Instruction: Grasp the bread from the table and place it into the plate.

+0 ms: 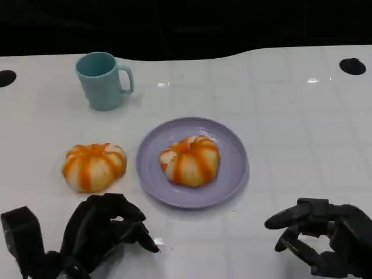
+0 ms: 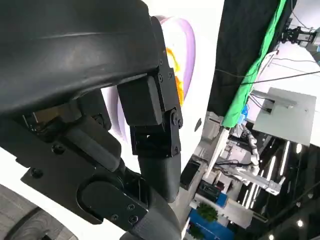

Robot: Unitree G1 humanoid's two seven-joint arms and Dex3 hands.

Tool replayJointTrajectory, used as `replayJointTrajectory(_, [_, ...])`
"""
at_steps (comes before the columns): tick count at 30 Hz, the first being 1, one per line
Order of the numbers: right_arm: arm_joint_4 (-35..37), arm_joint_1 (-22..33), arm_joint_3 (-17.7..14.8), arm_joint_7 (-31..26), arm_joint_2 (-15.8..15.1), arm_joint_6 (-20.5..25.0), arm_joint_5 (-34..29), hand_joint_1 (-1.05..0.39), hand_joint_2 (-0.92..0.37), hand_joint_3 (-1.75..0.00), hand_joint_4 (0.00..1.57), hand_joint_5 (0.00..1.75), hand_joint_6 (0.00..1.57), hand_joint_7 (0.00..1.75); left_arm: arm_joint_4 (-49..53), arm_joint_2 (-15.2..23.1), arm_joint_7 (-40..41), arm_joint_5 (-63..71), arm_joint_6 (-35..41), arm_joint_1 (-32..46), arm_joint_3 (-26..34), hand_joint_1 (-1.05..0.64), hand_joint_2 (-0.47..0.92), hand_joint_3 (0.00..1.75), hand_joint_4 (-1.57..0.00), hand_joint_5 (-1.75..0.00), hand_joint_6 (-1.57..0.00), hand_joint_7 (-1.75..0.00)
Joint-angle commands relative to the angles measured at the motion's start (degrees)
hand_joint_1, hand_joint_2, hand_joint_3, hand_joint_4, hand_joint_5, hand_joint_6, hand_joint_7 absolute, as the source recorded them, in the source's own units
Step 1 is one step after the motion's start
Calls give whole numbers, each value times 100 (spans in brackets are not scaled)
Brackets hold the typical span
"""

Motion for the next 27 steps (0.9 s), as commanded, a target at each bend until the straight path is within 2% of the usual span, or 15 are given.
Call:
replayJointTrajectory(1, [24,-38,-94,62,35,-36,158,-6,-61,-100,73,136,78,102,-31,116,-20,-8,-28,26,28,-105,69,1,-157,-60,-157,-29])
replayJointTrajectory(6, [-35,-18,-118,12,63,33,100,-9,-65,-99,74,155,74,120,-12,123,-44,-7,-47,19,28,-105,69,1,-157,-60,-157,-29])
replayJointTrajectory(10, [-122,18,-122,-110,78,92,-9,-10,-64,-106,73,172,69,136,-11,121,-48,-21,-29,15,34,-105,69,0,-157,-60,-157,-28])
replayJointTrajectory(17, [-101,11,-97,-242,91,-1,-147,-13,-62,-115,70,175,60,154,-11,121,-28,-19,-16,8,37,-105,69,0,-157,-60,-157,-26])
replayJointTrajectory(27, [-98,21,-74,-217,83,52,-137,-13,-61,-115,69,175,58,156,-2,122,-48,-33,-22,8,48,-105,69,0,-157,-60,-157,-25])
